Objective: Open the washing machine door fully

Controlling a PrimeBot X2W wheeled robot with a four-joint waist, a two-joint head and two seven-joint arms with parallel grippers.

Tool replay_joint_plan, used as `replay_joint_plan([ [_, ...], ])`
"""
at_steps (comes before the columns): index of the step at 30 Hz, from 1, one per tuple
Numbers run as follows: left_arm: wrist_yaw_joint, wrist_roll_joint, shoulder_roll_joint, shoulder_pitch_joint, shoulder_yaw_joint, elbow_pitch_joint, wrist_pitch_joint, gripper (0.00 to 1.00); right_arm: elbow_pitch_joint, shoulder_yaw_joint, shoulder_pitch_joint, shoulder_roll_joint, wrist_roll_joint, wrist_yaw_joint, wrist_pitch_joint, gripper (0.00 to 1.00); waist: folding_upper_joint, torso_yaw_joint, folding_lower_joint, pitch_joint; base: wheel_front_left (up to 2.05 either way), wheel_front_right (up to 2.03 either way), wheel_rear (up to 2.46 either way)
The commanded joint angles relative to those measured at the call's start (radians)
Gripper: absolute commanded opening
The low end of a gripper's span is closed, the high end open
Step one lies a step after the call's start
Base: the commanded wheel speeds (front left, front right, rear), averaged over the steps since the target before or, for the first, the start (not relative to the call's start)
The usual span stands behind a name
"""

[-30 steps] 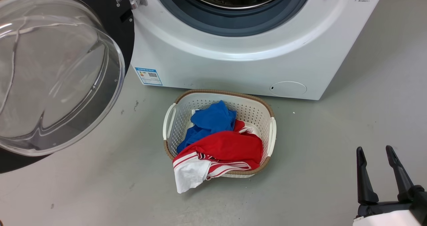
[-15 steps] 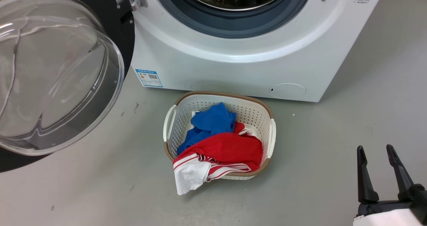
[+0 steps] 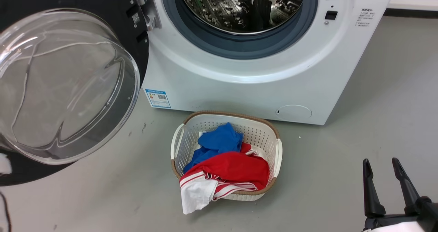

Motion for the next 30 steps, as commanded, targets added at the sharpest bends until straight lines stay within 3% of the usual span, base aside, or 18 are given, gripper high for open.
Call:
replay_joint_plan([
  [1, -0.006, 0.013, -0.014, 0.015, -0.025, -0.038, -0.002, 0.0, 0.003, 0.003, 0.012, 0.001, 0.007, 0.0, -0.002, 1.0, 0.0, -0.001, 0.0, -0.017, 0.0, 0.0, 0.0],
  [11, -0.021, 0.067, -0.086, 0.056, -0.216, -0.23, -0.002, 0.0, 0.01, 0.013, 0.037, 0.002, 0.016, 0.0, -0.002, 1.0, 0.0, -0.019, 0.0, -0.069, 0.0, 0.0, 0.0],
  [14, -0.009, 0.095, -0.149, 0.118, -0.315, -0.297, -0.002, 0.0, 0.007, 0.013, 0.051, 0.002, 0.018, 0.0, -0.002, 1.0, 0.0, -0.035, 0.0, -0.089, 0.0, 0.0, 0.0],
  [30, -0.002, -0.004, -0.287, 0.324, -0.425, -0.166, -0.002, 0.0, -0.035, -0.007, 0.071, 0.002, 0.019, 0.0, -0.002, 1.0, 0.0, -0.074, 0.0, -0.115, 0.0, 0.0, 0.0],
])
